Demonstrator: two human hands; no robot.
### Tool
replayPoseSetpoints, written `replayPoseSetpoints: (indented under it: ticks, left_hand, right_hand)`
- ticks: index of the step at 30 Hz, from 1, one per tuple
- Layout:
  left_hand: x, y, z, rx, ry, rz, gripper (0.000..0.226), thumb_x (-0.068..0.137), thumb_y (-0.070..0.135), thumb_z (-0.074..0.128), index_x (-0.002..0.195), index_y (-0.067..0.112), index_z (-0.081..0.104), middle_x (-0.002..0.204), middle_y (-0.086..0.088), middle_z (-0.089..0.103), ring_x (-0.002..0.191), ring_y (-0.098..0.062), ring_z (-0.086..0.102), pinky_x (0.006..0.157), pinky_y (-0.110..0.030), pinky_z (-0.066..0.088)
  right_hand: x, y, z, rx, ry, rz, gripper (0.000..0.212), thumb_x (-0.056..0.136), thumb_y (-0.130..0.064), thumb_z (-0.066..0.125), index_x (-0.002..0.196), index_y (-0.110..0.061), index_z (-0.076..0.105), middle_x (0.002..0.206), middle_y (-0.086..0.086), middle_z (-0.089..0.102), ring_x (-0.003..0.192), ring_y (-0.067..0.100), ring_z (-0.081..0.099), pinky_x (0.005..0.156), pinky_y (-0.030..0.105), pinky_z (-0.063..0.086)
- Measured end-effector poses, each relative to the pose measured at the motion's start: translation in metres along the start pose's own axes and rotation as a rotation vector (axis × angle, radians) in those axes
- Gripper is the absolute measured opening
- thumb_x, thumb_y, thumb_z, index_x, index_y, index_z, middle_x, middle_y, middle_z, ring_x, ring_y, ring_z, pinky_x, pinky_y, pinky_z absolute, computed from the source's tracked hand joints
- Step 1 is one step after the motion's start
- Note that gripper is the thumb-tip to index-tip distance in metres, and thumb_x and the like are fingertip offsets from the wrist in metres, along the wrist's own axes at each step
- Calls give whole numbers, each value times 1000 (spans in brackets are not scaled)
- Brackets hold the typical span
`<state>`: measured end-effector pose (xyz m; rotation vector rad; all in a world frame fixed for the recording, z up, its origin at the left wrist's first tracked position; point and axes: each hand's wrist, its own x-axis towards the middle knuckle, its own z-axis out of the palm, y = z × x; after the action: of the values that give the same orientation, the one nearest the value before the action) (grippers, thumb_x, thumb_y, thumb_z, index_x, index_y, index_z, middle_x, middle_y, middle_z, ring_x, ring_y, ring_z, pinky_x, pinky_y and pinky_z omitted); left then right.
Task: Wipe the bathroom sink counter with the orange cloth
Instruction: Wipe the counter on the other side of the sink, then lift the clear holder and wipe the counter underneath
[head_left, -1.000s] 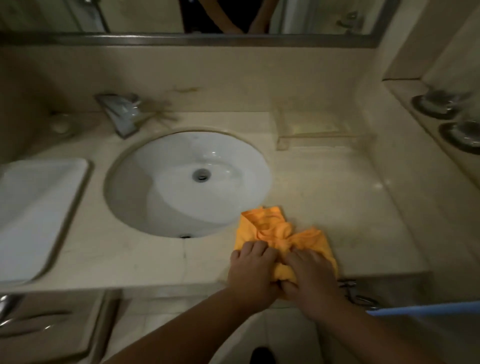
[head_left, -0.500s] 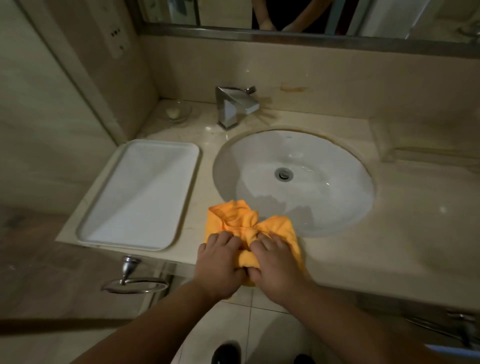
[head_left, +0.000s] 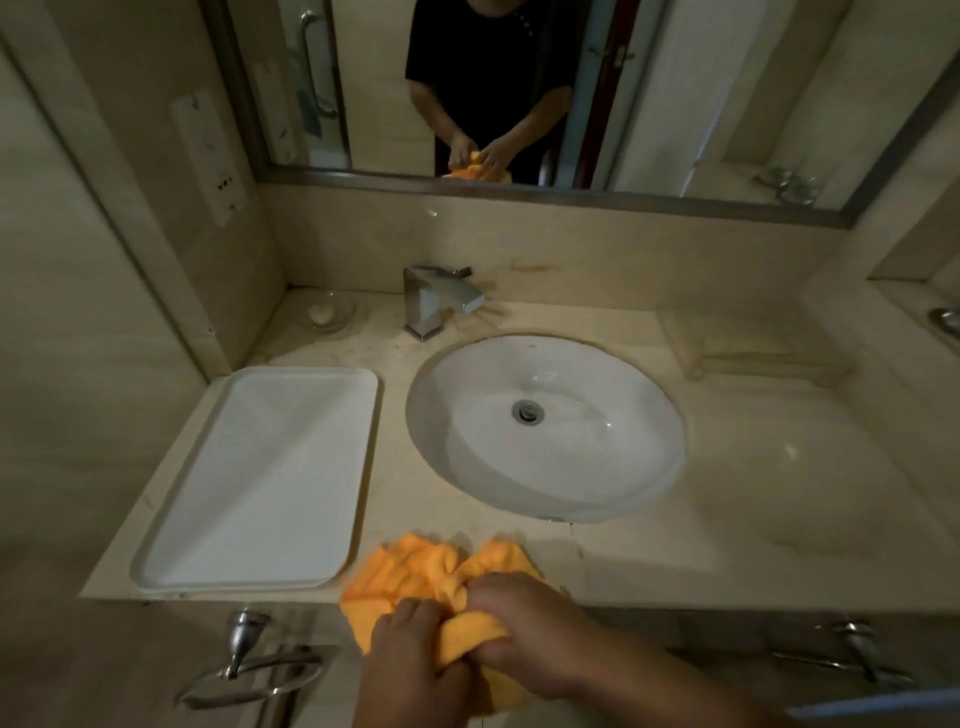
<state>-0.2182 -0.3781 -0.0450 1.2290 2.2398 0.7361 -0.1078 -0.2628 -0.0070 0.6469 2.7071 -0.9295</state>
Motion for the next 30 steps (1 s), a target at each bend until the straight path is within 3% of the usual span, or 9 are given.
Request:
replayPoseSetpoints:
  ticks: [4, 7, 13, 16, 18, 20, 23, 27, 30]
  left_hand:
    - [18, 62, -11, -230, 111, 241, 50, 49, 45, 45, 89, 21, 62, 81, 20, 45, 87, -21, 54, 70, -24, 34]
    - [39, 116, -18, -251, 183, 453, 32, 55, 33, 53, 85, 21, 60, 81, 7, 56, 80, -18, 54, 69, -25, 38]
    - [78, 202, -2, -264, -103, 698, 40, 70, 39, 63, 109, 35, 55, 106, 19, 56, 98, -3, 50, 83, -21, 39]
    - [98, 225, 24, -204, -170, 606, 58, 75, 50, 60, 129, 37, 42, 120, 30, 32, 115, 8, 30, 94, -2, 20]
    - [119, 239, 44, -198, -166, 536, 58, 75, 49, 56, 129, 31, 45, 121, 27, 34, 117, 6, 31, 90, 6, 14]
    - [144, 254, 63, -255, -185, 375, 46, 81, 37, 61, 125, 26, 50, 122, 18, 45, 114, -1, 41, 92, -5, 27]
    - [189, 270, 89, -259, -191, 125, 36, 85, 25, 61, 120, 17, 57, 120, 2, 58, 107, -14, 55, 93, -26, 42]
    - [241, 287, 111, -399, -215, -134, 10, 84, 15, 57, 90, 9, 63, 87, -14, 58, 83, -26, 57, 75, -35, 45]
    - [270, 302, 125, -502, -223, -241, 9, 83, 9, 58, 91, 8, 60, 81, -17, 58, 73, -26, 55, 64, -33, 46]
  right_hand:
    - [-40, 0, -69, 110, 247, 29, 24, 69, -33, 63, 90, -29, 52, 94, -11, 53, 90, 4, 52, 83, 29, 45]
    - [-71, 3, -118, 66, 472, 74, 22, 63, -33, 64, 81, -23, 57, 99, -4, 58, 93, 10, 54, 81, 30, 44]
    - [-122, 78, -154, 41, 753, 335, 25, 68, -21, 72, 90, -16, 62, 102, -2, 60, 95, 12, 55, 79, 25, 41]
    - [-150, 139, -159, 124, 791, 488, 24, 74, -17, 73, 94, -20, 60, 99, -5, 56, 90, 11, 54, 69, 11, 36]
    - [-165, 183, -160, 128, 806, 553, 23, 73, -21, 73, 91, -21, 58, 97, -2, 57, 91, 15, 56, 66, 12, 34]
    - [-174, 220, -163, 132, 822, 630, 26, 69, -25, 71, 92, -16, 61, 97, -1, 58, 94, 19, 58, 68, 19, 31]
    - [-174, 267, -163, 156, 806, 645, 40, 64, -34, 64, 99, -14, 64, 101, -3, 57, 97, 15, 56, 73, 15, 30]
    - [-162, 307, -155, 77, 635, 626, 55, 59, -41, 53, 112, -27, 56, 118, -2, 57, 113, 23, 57, 89, 20, 40]
    - [-155, 319, -151, 47, 417, 699, 100, 41, -55, 30, 139, -30, 30, 152, 1, 23, 142, 23, 23, 112, 31, 25]
